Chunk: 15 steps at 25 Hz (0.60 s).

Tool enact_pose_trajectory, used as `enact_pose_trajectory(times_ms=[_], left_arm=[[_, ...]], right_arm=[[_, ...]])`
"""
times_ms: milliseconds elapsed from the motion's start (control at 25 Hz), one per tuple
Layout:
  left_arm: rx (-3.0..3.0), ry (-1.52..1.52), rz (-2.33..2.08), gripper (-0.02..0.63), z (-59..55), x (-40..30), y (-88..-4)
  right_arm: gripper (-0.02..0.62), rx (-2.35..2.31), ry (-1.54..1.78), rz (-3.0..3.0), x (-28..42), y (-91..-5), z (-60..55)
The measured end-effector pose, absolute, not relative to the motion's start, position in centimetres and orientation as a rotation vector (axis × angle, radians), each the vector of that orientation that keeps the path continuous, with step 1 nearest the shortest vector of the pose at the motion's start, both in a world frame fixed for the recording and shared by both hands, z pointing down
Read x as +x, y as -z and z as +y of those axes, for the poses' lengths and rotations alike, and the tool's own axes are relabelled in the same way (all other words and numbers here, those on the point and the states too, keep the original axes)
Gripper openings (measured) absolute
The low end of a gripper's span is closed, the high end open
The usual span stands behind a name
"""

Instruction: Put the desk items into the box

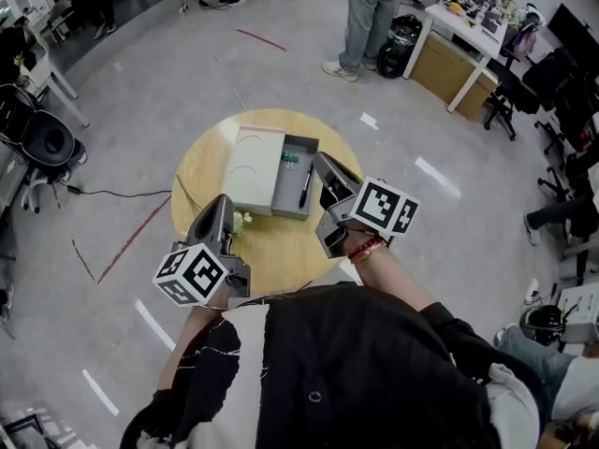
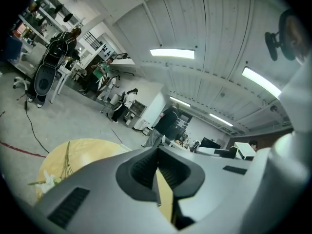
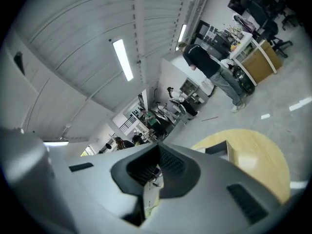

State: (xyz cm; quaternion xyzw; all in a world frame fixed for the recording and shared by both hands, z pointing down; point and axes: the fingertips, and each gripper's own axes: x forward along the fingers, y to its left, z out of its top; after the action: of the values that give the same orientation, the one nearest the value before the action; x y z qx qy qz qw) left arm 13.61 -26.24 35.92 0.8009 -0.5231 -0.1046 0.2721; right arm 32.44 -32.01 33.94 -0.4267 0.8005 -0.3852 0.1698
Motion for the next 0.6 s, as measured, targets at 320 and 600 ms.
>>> enact_pose_trajectory(times_ms=[320, 600], left_arm=[[2.153, 0.279, -1.442, 0.011, -22.9, 17.6, -35.9], [2.144, 0.290, -1.480, 0.011, -19.7, 21.4, -35.6]], right_arm=[[0.005, -1.287, 0.816, 2.451, 36.3, -32.3, -29.0], [0.005, -1.302, 0.740, 2.547, 39.8, -32.3, -26.0]])
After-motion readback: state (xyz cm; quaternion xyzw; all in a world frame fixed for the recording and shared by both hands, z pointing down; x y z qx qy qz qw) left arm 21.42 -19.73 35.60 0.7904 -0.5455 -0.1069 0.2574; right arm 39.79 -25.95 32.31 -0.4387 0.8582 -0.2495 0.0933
